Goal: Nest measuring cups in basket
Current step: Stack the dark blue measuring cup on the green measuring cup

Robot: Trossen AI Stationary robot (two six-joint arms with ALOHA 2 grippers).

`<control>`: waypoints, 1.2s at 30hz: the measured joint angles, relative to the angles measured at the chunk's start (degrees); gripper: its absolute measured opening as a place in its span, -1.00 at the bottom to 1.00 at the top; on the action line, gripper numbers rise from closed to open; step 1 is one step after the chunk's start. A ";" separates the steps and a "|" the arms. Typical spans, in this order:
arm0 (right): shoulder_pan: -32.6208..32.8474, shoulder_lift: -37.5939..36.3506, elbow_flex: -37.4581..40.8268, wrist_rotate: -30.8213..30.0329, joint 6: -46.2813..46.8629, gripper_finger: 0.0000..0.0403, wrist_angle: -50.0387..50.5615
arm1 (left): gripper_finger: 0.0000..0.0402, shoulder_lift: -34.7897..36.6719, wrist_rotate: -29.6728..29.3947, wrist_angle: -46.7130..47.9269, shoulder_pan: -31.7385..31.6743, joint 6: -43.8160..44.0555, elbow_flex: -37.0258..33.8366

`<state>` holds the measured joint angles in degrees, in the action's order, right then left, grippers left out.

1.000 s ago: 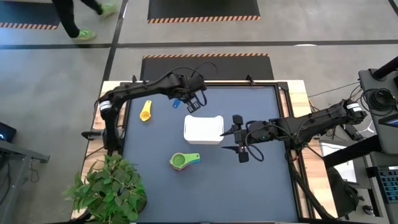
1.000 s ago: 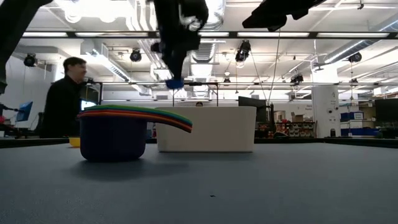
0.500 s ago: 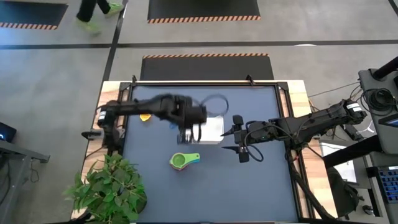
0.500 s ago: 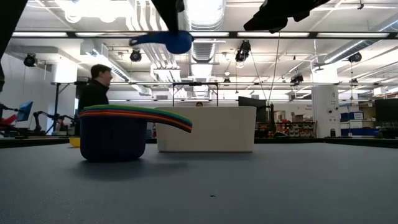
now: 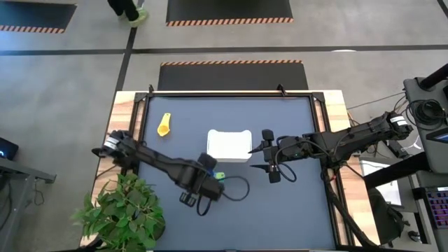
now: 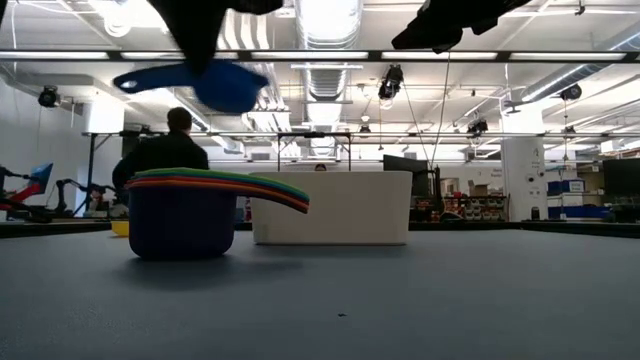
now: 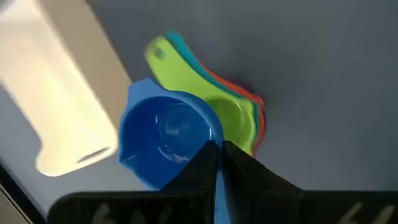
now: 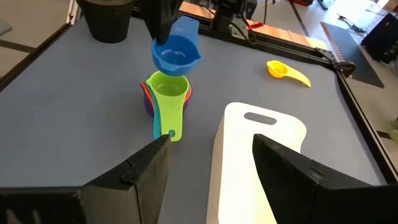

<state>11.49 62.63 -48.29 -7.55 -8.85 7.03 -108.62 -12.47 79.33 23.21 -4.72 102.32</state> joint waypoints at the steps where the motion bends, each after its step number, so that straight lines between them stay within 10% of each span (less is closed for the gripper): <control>1: 0.00 0.00 0.00 0.00 -0.10 0.07 0.01 | -1.00 -0.02 -0.02 0.26 0.68 -0.25 -1.04; 12: 0.00 0.00 0.00 -0.02 -0.21 0.07 -0.07 | -1.00 -0.02 -0.50 1.03 3.75 -16.05 -3.58; 28: -0.02 0.00 0.00 -0.04 1.09 0.07 -0.48 | -1.00 -0.02 3.97 8.92 3.63 -77.48 -7.00; 36: -0.02 0.02 0.00 -0.07 1.41 0.07 -0.51 | -1.00 -0.02 -6.04 8.55 3.53 -92.23 -6.98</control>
<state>11.46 62.65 -48.29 -7.62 -7.44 6.52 -108.64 -18.51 87.87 26.74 -96.94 95.34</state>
